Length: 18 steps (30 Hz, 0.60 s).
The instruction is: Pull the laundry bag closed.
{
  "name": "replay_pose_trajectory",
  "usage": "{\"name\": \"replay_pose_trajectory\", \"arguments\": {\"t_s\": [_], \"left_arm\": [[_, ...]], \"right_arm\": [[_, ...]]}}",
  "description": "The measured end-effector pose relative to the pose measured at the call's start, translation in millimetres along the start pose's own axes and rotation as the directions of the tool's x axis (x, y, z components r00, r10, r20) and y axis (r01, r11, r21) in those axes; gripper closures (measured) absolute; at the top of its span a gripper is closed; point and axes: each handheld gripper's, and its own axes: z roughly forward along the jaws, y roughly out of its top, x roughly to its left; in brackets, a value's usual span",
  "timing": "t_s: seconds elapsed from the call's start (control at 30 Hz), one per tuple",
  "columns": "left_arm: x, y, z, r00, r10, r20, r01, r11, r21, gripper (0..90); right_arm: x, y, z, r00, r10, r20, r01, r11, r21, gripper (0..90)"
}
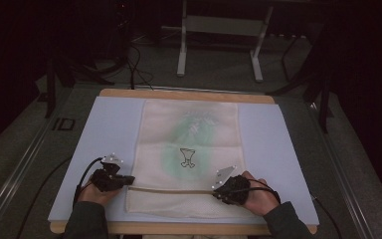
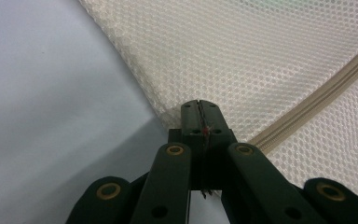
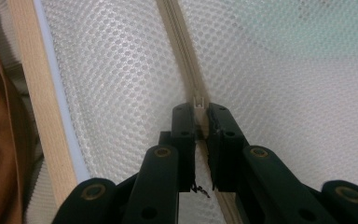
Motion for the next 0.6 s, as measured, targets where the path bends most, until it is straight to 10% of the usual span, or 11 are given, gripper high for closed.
{"name": "replay_pose_trajectory", "arguments": {"t_s": [0.6], "left_arm": [[0.3,-0.2,0.1,1.0000,-0.003,0.002,0.003,1.0000,-0.002,90.0]], "right_arm": [[-5.7,-12.6,-10.0,0.9999,0.005,0.011,-0.005,1.000,0.016,82.3]]}}
